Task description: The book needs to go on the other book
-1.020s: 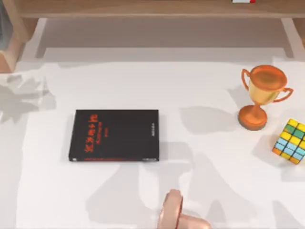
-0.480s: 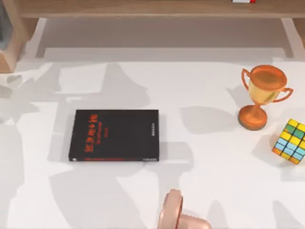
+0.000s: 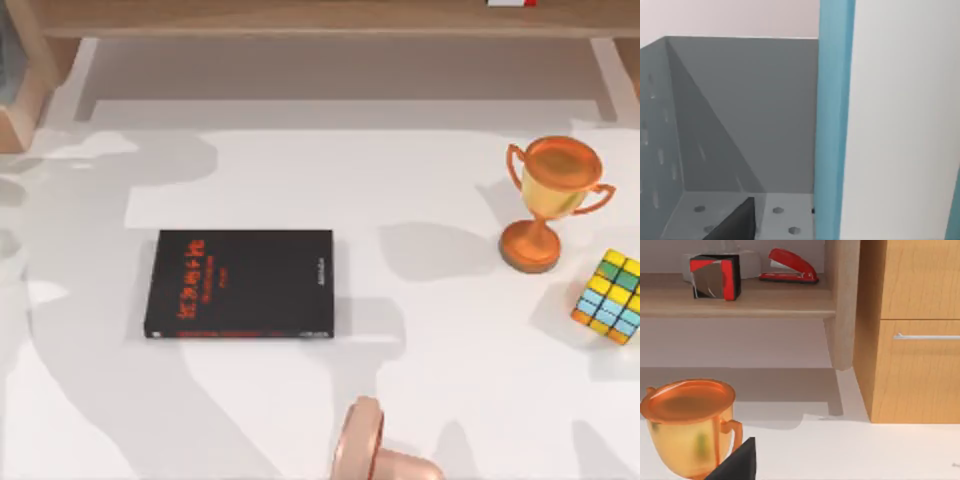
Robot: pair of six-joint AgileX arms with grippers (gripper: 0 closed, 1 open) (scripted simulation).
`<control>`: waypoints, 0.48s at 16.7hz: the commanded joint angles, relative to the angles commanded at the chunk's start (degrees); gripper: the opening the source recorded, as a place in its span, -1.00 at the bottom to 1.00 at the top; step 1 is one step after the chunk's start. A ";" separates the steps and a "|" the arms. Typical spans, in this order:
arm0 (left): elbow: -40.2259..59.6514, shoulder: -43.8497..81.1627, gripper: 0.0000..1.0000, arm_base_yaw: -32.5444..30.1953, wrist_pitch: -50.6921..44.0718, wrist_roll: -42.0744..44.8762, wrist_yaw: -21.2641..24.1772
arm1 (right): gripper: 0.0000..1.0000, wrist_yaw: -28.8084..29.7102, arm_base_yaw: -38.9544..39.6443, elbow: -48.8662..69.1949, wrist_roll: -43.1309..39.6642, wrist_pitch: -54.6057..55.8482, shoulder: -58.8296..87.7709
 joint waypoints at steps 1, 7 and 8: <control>0.00 0.00 1.00 0.00 0.00 0.00 0.00 | 1.00 0.00 0.00 0.00 0.00 0.00 0.00; 3.07 1.98 1.00 -0.69 -1.06 -0.02 -0.66 | 1.00 0.00 0.00 0.00 0.00 0.00 0.00; 4.22 2.78 1.00 -0.85 -1.42 -0.03 -0.82 | 1.00 0.00 0.00 0.00 0.00 0.00 0.00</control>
